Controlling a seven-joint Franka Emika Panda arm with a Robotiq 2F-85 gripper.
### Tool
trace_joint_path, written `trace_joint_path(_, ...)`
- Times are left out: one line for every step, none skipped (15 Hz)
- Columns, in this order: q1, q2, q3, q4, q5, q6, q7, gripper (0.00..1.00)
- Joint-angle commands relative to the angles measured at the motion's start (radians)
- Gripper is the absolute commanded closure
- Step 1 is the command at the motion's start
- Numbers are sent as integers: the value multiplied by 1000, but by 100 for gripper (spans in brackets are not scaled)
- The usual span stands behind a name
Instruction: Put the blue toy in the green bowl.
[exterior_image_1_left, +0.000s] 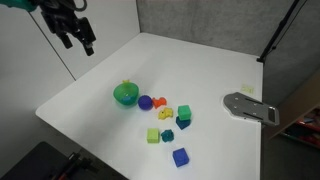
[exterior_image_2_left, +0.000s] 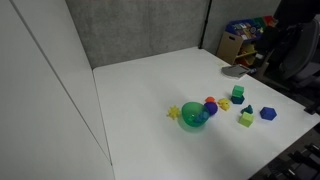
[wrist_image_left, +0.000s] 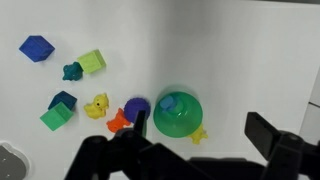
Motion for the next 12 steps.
trace_joint_path(-33,150,5,132,-45,-23,97,0)
trace_joint_path(-39,181,-2,151,-54,-16,116,0)
trace_joint_path(-44,209,-9,167,-55,-12,127,0)
trace_joint_path(-50,238,-18,177,-49,2,128,0)
trace_joint_path(-54,262,-27,185,-41,17,125,0)
trace_joint_path(-58,283,-38,185,-36,40,119,0)
trace_joint_path(-64,299,-50,178,-27,71,115,0)
trace_joint_path(-71,313,-62,166,-27,106,117,0)
trace_joint_path(-77,327,-74,156,-29,137,119,0)
trace_joint_path(-85,340,-87,142,-31,170,122,0)
trace_joint_path(-92,354,-100,133,-27,199,118,0)
trace_joint_path(-103,370,-114,119,-18,232,115,0)
